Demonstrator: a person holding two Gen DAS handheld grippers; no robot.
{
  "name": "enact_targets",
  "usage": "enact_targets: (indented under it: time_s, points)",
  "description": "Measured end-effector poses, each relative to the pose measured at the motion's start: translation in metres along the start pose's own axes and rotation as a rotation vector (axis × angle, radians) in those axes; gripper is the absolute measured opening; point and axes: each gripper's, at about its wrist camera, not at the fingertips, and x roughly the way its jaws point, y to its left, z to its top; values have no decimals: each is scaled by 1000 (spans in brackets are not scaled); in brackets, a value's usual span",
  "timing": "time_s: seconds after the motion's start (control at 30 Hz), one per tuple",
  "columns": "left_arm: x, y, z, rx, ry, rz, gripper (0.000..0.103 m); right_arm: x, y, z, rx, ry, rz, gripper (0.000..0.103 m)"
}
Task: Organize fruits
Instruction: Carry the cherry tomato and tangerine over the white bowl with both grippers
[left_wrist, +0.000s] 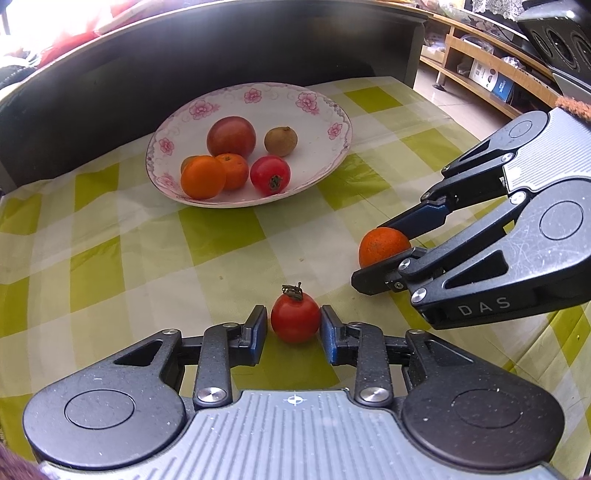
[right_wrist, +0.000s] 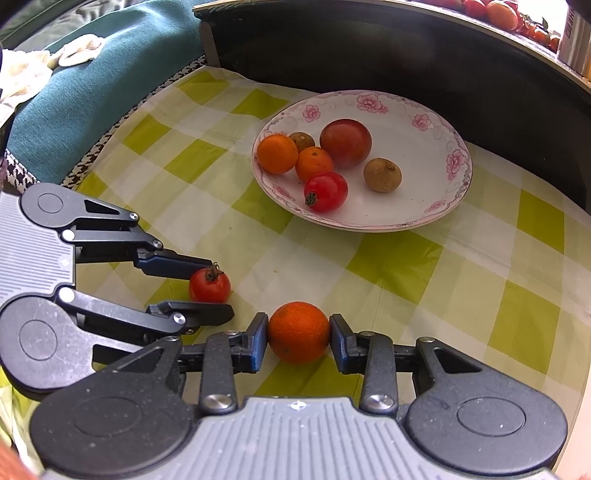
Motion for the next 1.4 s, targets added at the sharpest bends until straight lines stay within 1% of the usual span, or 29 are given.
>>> enact_targets:
  time_s: [0.1,0.17,0.37,1.4]
  points:
    - [-1,-2,0,6,3,-5,39,0,3,-1,-19,0,-9,38]
    - [-2,-5,0,16,4,-8,36,-1,5,-1,-29,2,-15,37]
    - [-2,-7,2,20,4,-15,35,-1,5,-1,-25,2,-10,37]
    - [-22,6,27,-55,-84,15,35,-26,-7,17,40,-103,-23,36]
